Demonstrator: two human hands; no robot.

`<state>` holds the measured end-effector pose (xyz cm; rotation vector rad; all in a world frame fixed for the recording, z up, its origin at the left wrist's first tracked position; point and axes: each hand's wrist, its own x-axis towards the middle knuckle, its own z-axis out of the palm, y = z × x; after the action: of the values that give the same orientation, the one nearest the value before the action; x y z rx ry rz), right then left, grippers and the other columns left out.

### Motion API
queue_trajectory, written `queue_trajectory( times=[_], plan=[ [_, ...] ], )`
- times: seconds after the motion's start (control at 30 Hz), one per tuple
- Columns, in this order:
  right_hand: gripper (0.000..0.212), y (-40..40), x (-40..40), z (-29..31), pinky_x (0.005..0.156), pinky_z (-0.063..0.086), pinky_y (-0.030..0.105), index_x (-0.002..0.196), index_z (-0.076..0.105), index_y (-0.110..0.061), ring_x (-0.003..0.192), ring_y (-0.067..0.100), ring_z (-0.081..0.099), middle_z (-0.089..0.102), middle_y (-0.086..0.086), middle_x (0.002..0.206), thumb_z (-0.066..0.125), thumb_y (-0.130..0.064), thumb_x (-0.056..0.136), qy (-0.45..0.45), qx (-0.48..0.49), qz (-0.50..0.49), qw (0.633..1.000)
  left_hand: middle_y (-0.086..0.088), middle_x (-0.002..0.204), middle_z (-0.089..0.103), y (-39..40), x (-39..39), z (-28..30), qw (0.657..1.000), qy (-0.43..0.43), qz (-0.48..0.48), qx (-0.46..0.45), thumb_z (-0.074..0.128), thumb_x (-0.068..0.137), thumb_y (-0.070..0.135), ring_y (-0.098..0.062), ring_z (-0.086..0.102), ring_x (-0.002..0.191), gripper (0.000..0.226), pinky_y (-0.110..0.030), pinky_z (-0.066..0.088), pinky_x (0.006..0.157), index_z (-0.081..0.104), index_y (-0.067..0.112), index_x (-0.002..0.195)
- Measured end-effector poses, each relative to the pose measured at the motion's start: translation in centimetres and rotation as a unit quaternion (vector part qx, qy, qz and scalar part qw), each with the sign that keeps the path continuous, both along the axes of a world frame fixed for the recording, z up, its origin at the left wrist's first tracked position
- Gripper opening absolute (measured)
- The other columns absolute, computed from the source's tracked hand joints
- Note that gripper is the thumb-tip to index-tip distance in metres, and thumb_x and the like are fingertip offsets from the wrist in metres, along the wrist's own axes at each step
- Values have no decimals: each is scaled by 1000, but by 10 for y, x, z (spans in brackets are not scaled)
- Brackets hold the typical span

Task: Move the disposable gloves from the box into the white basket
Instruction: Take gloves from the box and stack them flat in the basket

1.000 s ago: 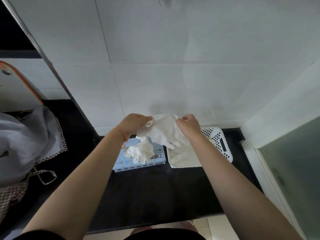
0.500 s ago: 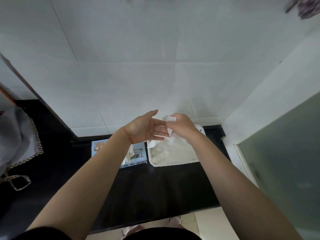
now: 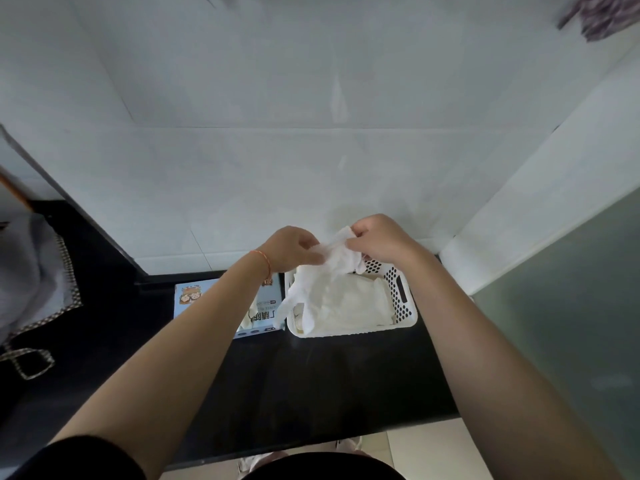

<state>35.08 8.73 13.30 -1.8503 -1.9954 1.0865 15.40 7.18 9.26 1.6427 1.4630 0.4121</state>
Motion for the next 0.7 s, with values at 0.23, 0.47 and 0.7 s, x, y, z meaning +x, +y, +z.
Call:
queue_trajectory(
  times=[0.23,0.47,0.7],
  plan=[
    [22,0,-6,-1,61,41,24,85,70,-10,71,12,60,69,2,80,60,-29,90,42,75,-31,996,-8,81,63,-4,-6,-8,992,125,-18,2,75,75,38,-20,53,76,30,-33,47,72,70,10,84],
    [12,3,-12,-8,56,35,17,89,55,-17,65,5,48,52,-9,72,48,-22,97,52,136,-59,988,-7,66,47,-12,-15,-10,997,-44,55,-43,66,90,34,-19,40,62,35,-30,34,65,68,2,76],
    [26,2,-12,-10,53,33,23,83,60,-9,59,9,41,45,-6,66,65,-33,91,125,67,-42,989,-5,87,71,-17,-22,-5,971,-202,92,-85,58,86,30,-17,64,78,29,-33,51,78,74,9,99]
  ],
)
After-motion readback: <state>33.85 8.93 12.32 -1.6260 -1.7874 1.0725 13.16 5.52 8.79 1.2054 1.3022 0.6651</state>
